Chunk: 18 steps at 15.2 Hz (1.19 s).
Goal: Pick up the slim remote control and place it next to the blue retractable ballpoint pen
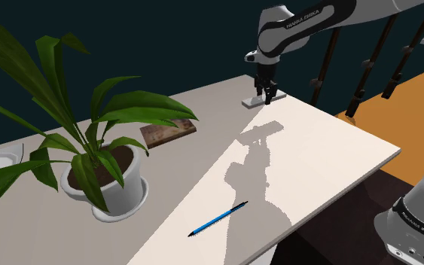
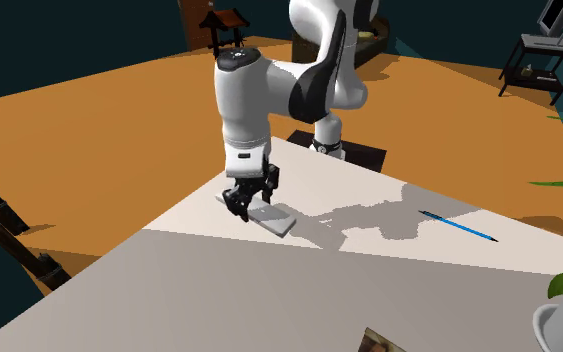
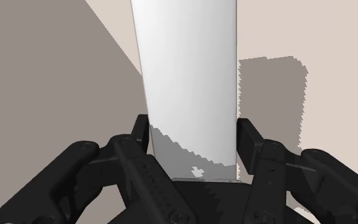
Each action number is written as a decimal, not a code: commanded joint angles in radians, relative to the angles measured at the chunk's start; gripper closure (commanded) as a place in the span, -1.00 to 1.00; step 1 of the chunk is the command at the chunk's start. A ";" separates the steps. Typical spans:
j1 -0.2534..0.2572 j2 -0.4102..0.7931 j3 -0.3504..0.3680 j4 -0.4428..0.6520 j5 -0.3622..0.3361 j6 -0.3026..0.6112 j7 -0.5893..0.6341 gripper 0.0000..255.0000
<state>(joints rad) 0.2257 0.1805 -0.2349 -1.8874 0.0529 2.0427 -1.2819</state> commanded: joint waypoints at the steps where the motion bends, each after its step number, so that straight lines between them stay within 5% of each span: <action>1: 0.025 -0.035 0.014 -0.038 -0.011 0.005 0.044 1.00; 18: 0.242 -0.148 0.197 -0.177 -0.037 0.039 0.453 1.00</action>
<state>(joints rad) 0.4551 0.0309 -0.0493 -2.0671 0.0157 2.0819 -0.8534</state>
